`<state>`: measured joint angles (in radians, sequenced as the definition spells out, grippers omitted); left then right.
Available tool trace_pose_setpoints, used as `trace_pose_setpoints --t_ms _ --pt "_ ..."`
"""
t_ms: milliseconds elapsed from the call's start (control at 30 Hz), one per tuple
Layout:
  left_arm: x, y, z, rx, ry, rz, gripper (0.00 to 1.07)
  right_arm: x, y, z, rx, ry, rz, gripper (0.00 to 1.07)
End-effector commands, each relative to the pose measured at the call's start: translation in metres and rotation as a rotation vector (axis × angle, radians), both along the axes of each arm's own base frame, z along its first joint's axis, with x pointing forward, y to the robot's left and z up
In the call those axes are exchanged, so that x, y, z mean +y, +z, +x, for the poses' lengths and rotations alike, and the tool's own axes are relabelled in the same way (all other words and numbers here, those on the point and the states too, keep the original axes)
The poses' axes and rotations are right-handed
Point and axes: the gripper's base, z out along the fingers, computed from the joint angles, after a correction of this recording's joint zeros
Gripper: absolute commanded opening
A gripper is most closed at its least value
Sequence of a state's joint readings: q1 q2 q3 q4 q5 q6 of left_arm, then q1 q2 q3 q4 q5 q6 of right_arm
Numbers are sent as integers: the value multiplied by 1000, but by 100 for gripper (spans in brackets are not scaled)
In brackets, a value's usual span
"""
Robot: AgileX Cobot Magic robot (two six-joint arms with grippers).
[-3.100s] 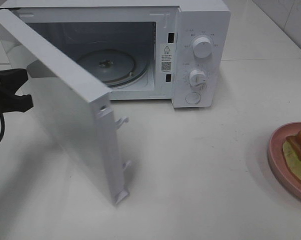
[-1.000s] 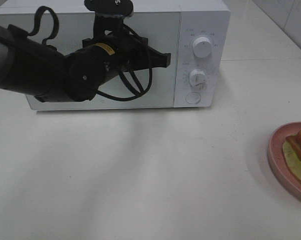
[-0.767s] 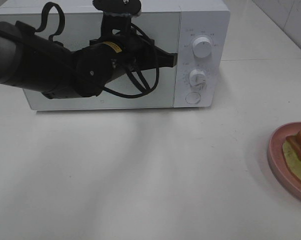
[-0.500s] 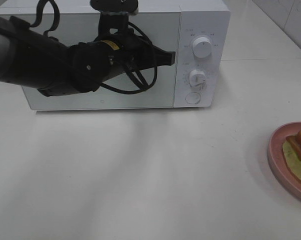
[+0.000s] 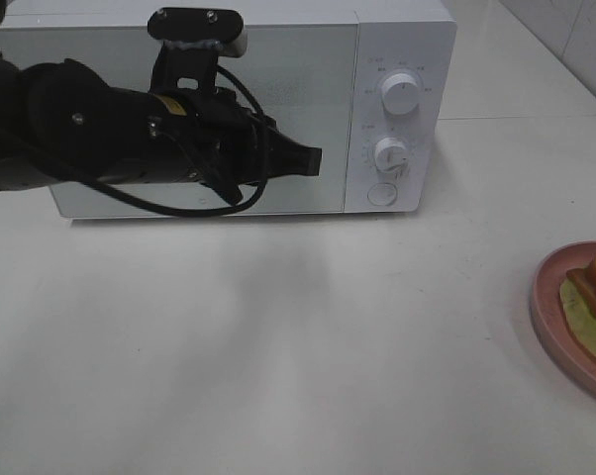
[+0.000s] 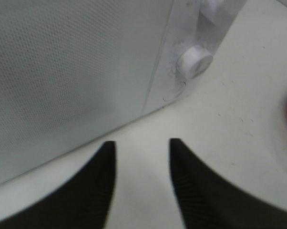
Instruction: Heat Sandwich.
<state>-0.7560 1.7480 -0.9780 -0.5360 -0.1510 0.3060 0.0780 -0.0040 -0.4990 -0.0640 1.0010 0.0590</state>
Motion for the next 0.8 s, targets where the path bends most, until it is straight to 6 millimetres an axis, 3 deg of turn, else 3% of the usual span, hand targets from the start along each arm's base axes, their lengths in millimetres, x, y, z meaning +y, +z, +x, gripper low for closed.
trace_pose_setpoints --t_ms 33,233,467,600,800 --pt "5 5 -17 98 -58 25 102 0 0 -4 -32 -7 -3 75" --pt "8 11 -30 151 -150 93 99 0 0 -4 -32 -7 -3 75" --pt "26 23 -56 243 -336 310 99 0 0 -4 -32 -7 -3 75" --pt "43 31 -65 355 -323 349 99 0 0 -4 -32 -7 -3 75" --pt "87 40 -59 537 -200 368 99 0 0 -4 -32 -7 -3 75"
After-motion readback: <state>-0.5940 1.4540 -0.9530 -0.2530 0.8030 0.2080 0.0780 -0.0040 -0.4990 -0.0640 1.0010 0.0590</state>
